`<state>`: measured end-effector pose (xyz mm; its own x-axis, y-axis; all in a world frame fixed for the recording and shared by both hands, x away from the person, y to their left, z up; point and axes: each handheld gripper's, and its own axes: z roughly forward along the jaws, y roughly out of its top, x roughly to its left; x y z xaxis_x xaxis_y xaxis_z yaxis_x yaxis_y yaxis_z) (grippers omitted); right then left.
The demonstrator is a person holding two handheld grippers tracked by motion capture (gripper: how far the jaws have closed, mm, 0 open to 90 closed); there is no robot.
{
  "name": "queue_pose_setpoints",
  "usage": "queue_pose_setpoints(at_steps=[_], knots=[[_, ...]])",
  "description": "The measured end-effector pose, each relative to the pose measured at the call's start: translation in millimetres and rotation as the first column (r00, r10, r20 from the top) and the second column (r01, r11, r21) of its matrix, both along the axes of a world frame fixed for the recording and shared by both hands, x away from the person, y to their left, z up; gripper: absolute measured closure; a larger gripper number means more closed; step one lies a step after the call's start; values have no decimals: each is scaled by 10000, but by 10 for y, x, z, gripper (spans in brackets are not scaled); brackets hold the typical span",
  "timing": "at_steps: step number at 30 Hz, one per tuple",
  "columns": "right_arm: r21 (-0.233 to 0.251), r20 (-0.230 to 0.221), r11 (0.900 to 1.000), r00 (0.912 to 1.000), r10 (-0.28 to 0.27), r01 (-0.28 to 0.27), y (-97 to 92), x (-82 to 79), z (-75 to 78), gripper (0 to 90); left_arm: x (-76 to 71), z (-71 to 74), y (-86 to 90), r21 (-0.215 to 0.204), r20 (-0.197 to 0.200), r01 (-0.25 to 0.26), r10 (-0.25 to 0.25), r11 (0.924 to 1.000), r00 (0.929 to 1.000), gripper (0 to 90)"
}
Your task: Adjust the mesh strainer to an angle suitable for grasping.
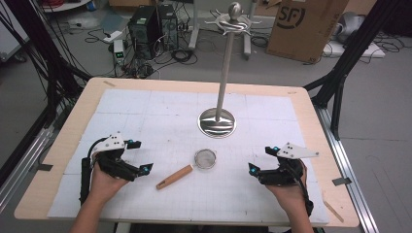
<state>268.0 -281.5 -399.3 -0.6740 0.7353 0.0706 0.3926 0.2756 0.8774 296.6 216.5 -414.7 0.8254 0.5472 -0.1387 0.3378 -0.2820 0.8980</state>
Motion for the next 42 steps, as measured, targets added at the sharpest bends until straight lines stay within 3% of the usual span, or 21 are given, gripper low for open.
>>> queue_pose_setpoints(at_steps=[9,17,21,25,33,42], knots=[[-165,-142,9998,9999,-65,63,-1,6,-45,104,-15,-4,-71,70,-34,199,-199,9998,9998,21],[-202,-205,9998,9998,-42,38,27,6,-46,104,-29,-60,-326,449,-227,671,-661,9967,9976,23],[-224,-197,9997,9998,-54,50,24,10,-55,104,-23,-111,-415,735,-386,1067,-1041,9916,9938,145],[-239,-214,9997,9997,-82,77,17,7,-52,104,-23,-162,-501,947,-589,1221,-1168,9880,9914,163],[-288,-303,9996,9995,-57,48,27,13,-66,104,-51,-253,-682,1685,-864,1842,-1717,9683,9814,295],[-383,-353,9993,9994,-31,18,44,22,-85,104,-80,-324,-803,2363,-1081,2273,-2069,9447,9724,506]])
